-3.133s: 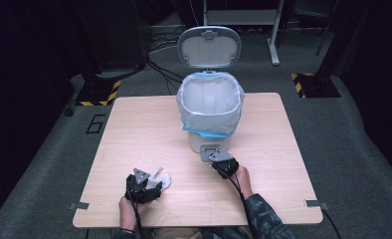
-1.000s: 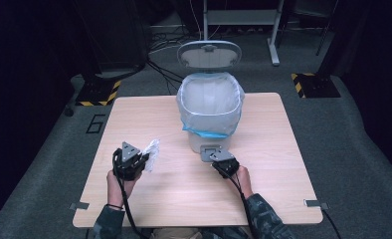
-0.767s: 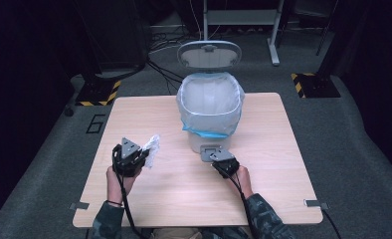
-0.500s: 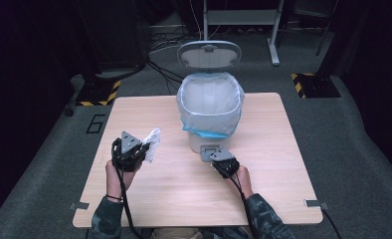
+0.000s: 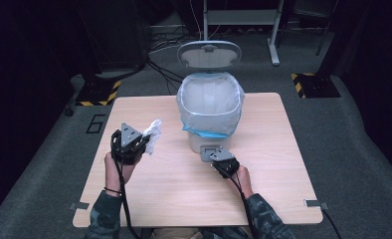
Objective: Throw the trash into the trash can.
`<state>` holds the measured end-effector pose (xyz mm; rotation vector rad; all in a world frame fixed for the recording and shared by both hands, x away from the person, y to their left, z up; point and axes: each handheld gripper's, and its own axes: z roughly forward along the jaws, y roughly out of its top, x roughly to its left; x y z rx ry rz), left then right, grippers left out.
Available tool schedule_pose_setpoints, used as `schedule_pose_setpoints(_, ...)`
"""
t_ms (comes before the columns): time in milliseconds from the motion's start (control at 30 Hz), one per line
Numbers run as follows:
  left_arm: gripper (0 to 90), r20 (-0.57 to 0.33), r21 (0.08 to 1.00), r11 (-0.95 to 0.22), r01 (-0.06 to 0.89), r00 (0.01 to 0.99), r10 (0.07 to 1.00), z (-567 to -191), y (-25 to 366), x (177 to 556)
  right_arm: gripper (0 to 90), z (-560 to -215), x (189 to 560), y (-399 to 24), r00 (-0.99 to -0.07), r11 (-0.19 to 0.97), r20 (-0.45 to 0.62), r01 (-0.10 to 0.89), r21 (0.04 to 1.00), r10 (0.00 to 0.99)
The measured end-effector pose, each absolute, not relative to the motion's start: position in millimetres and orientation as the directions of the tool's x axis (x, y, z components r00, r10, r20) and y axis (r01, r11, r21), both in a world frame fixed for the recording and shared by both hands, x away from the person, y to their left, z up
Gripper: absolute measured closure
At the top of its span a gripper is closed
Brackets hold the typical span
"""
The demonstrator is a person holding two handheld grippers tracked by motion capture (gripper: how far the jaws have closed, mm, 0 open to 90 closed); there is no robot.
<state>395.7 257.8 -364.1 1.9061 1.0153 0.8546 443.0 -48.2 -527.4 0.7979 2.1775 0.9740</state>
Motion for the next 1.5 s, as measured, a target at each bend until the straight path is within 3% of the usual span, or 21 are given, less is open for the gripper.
schedule_pose_setpoints(1500,85.8,0.325,0.868,-0.47,0.162,0.53,0.783,-270.1,209.3,426.2,90.0,-527.9,442.1,-46.2,-0.626,0.538,-0.282,0.264,0.801,0.727)
